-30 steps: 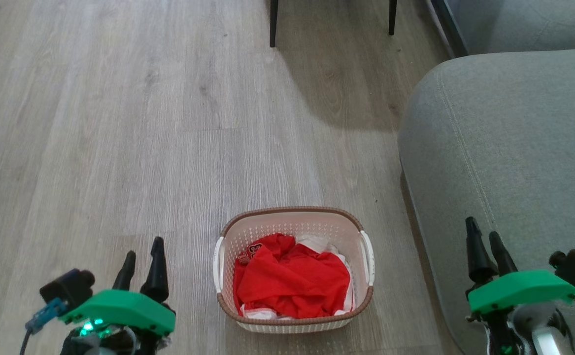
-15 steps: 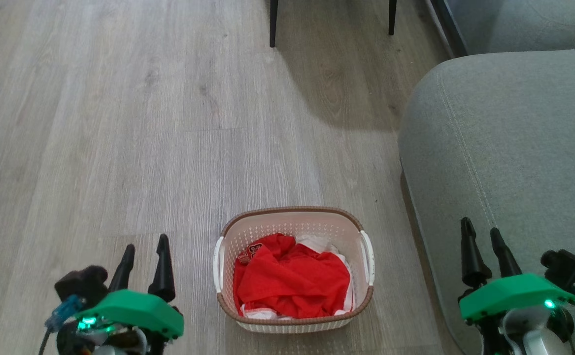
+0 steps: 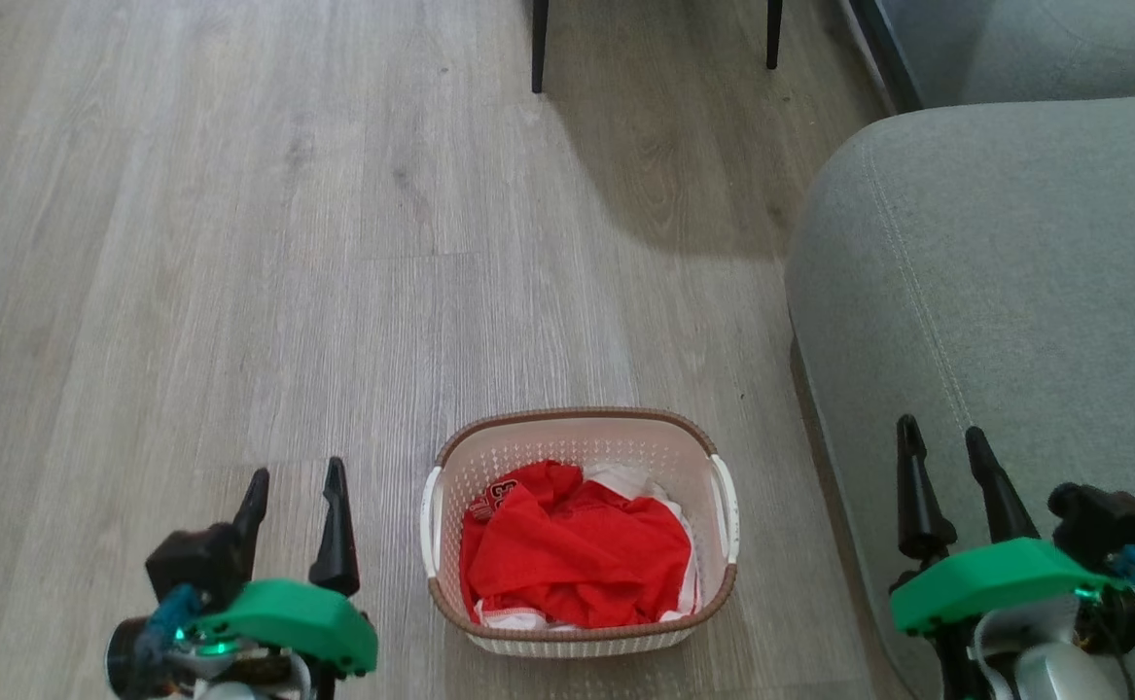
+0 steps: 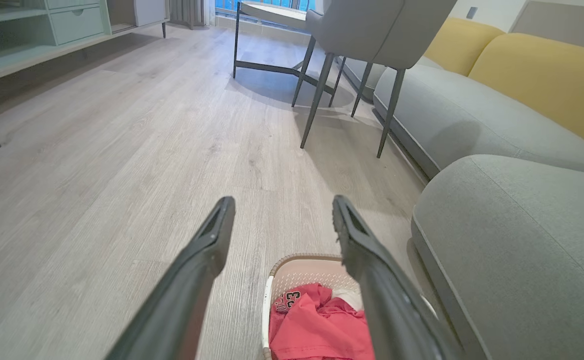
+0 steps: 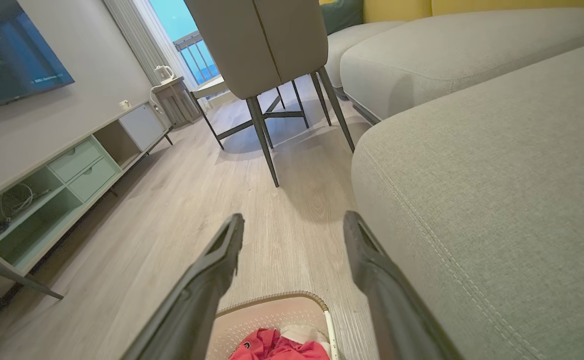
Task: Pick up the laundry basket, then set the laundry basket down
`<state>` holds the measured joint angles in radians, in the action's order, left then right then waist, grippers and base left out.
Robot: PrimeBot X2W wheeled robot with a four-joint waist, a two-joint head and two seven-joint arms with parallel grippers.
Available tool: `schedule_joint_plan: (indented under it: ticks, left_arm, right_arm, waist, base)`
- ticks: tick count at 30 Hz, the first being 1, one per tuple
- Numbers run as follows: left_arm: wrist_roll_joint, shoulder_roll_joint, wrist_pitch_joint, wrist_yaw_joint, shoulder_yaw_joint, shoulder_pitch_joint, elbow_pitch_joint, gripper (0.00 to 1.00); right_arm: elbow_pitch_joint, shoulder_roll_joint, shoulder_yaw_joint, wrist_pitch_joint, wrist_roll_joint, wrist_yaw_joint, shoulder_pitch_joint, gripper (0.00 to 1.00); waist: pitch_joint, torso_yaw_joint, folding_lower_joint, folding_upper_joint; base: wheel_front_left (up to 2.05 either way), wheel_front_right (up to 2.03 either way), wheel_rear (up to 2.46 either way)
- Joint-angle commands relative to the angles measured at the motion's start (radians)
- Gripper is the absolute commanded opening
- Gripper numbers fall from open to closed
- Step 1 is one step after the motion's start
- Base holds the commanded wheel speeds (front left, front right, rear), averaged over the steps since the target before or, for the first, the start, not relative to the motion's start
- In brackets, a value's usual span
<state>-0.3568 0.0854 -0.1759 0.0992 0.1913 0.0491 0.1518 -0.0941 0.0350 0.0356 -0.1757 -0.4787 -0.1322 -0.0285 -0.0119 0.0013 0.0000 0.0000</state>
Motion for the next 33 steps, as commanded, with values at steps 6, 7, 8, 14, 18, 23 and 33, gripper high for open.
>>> schedule_joint_plan:
  ticks: [6,7,8,14,18,23,33]
  left_arm:
    - [0.098,0.017,-0.032,0.015,-0.006,-0.019,-0.034,1.0]
    - [0.109,0.017,-0.035,0.017,-0.004,-0.018,-0.034,1.0]
    - [0.121,0.017,-0.038,0.018,-0.003,-0.018,-0.034,1.0]
    - [0.193,0.016,-0.056,0.026,0.007,-0.016,-0.037,1.0]
    - [0.244,0.016,-0.067,0.031,0.014,-0.016,-0.039,1.0]
    - [0.296,0.016,-0.079,0.036,0.021,-0.015,-0.043,1.0]
    - [0.322,0.011,-0.086,0.034,0.016,-0.014,-0.039,1.0]
  right_arm:
    - [0.051,0.013,0.036,-0.032,0.091,0.001,0.019,1.0]
    - [0.054,0.013,0.038,-0.035,0.101,0.001,0.019,1.0]
    - [0.056,0.013,0.039,-0.038,0.112,0.001,0.018,1.0]
    - [0.069,0.014,0.051,-0.056,0.18,0.001,0.013,1.0]
    - [0.075,0.014,0.058,-0.068,0.224,0.001,0.013,1.0]
    - [0.08,0.015,0.066,-0.079,0.268,0.001,0.012,1.0]
    - [0.077,0.015,0.069,-0.086,0.294,0.002,0.014,1.0]
  waist:
    - [-0.001,0.0,0.0,0.0]
    - [-0.001,0.0,0.0,0.0]
    - [-0.001,0.0,0.0,0.0]
    - [0.001,0.0,0.0,0.0]
    - [0.002,0.0,0.0,0.0]
    - [0.002,-0.001,0.0,0.0]
    - [0.003,-0.003,0.0,0.0]
  base:
    - [0.0,0.0,0.0]
    - [0.0,0.0,0.0]
    - [0.0,0.0,0.0]
    - [0.0,0.0,0.0]
    - [0.0,0.0,0.0]
    - [0.0,0.0,0.0]
    - [0.0,0.0,0.0]
